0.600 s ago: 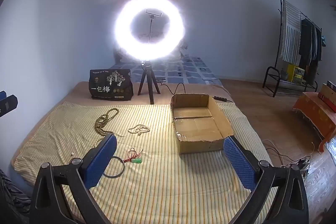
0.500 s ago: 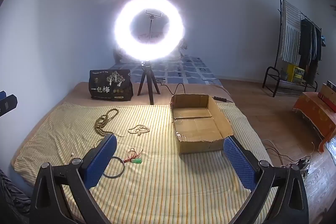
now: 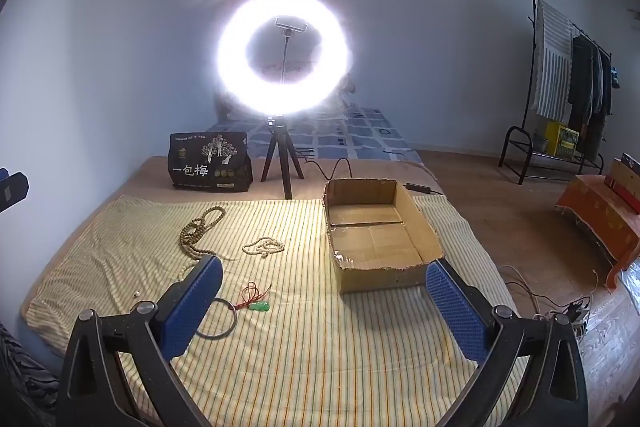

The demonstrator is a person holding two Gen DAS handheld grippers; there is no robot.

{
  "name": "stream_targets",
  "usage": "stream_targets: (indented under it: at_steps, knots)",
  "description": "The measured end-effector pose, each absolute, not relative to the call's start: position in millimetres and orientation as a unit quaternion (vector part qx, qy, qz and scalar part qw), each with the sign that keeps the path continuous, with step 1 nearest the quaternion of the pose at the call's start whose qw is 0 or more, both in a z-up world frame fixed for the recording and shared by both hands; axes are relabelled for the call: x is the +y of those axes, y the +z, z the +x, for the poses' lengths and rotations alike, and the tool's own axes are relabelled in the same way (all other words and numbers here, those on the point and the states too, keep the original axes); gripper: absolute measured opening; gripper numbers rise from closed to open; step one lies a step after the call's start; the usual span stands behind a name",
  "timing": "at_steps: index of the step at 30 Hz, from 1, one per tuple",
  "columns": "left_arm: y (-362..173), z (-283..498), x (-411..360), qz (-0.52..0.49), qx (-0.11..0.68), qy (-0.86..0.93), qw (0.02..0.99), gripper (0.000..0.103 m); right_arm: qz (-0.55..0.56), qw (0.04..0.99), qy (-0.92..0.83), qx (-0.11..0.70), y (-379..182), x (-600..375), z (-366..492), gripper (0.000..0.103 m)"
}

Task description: Organize jewelry

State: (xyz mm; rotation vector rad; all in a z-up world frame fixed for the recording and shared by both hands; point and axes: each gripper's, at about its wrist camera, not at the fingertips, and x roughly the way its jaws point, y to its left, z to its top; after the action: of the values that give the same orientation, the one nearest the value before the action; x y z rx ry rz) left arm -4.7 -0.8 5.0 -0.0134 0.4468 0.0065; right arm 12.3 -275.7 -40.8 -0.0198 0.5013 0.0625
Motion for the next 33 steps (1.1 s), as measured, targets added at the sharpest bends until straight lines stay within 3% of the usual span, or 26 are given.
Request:
stream_targets:
  at_steps: [33]
  knots:
    - [17.2,3.2,4.6,-0.007,0.204,0.001,0.979,0.103,-0.01,0.968,0.028,0.248,-43.0,-275.3,12.0,0.103]
